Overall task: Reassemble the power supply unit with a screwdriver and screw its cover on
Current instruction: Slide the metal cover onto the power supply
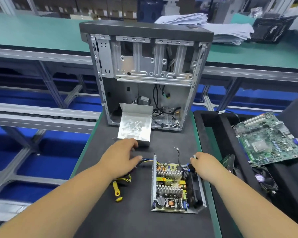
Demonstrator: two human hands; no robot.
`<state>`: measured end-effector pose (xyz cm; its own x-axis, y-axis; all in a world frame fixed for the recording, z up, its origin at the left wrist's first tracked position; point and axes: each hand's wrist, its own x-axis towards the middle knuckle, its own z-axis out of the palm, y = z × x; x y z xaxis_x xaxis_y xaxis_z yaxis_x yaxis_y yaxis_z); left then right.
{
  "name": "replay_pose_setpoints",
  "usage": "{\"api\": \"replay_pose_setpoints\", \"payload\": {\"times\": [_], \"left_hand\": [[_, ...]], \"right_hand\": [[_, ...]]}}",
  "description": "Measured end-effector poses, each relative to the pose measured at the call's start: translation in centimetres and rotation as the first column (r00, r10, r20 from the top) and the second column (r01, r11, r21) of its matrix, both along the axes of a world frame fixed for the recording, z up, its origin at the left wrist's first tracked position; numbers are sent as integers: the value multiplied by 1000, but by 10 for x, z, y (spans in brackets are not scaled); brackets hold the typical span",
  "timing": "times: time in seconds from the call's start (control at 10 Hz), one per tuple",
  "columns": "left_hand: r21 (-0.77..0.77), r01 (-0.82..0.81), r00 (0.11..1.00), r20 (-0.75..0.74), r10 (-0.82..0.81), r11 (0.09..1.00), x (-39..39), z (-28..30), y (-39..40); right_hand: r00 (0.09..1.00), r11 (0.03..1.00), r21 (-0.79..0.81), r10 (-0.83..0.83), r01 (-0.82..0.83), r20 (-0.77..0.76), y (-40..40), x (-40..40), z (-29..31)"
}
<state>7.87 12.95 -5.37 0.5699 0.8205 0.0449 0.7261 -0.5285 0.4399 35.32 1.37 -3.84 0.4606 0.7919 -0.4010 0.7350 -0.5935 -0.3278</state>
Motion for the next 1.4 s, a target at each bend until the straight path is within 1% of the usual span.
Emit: {"api": "replay_pose_setpoints", "payload": {"times": [0.1, 0.2, 0.3, 0.4, 0.5, 0.6, 0.7, 0.8, 0.9, 1.0, 1.1, 1.3, 1.4], "left_hand": [[-179, 12, 906, -414, -86, 984, -3, -7, -17], [-99, -46, 943, -333, 10, 994, -7, -6, -22], [-58, -120, 993, -7, 120, 991, -6, 5, -31], [-131, -64, 992, 97, 77, 989, 2, 17, -52], [-91, -65, 998, -5, 65, 994, 5, 15, -70], [5, -138, 990, -16, 138, 990, 6, 16, -77], [60, -150, 988, 48, 147, 987, 12, 15, -87], [64, -58, 992, 112, 51, 996, 26, 15, -110], [88, 72, 997, 3, -73, 994, 38, 10, -128], [107, 183, 973, -159, -165, 977, 47, 5, -136], [133, 214, 969, -155, -193, 968, 51, 0, -137], [154, 279, 953, -170, -252, 948, 40, 5, -141], [152, 298, 948, -161, -274, 942, 29, 11, -146]], "right_hand": [[995, 996, 43, -70, 73, -68, -4, -1, -1], [994, 995, -78, -72, 66, -81, -8, -12, 3], [968, 987, -77, -155, 142, -198, -14, -24, 3], [867, 973, -39, -222, 229, -446, -27, -45, 1], [563, 882, -124, -392, 454, -728, -38, -63, -11], [526, 925, -131, -315, 356, -790, -52, -74, -15], [489, 948, -159, -282, 277, -825, -56, -66, -13], [664, 984, -45, -152, 175, -732, -57, -46, -11], [929, 966, 250, 34, 63, -369, -50, -17, -17], [958, 906, 384, 248, -177, -143, -39, -1, -20], [926, 862, 378, 376, -338, -29, -27, 0, -27], [870, 799, 375, 492, -470, 42, -25, -6, -35], [844, 772, 383, 535, -507, 38, -32, -12, -36]]}}
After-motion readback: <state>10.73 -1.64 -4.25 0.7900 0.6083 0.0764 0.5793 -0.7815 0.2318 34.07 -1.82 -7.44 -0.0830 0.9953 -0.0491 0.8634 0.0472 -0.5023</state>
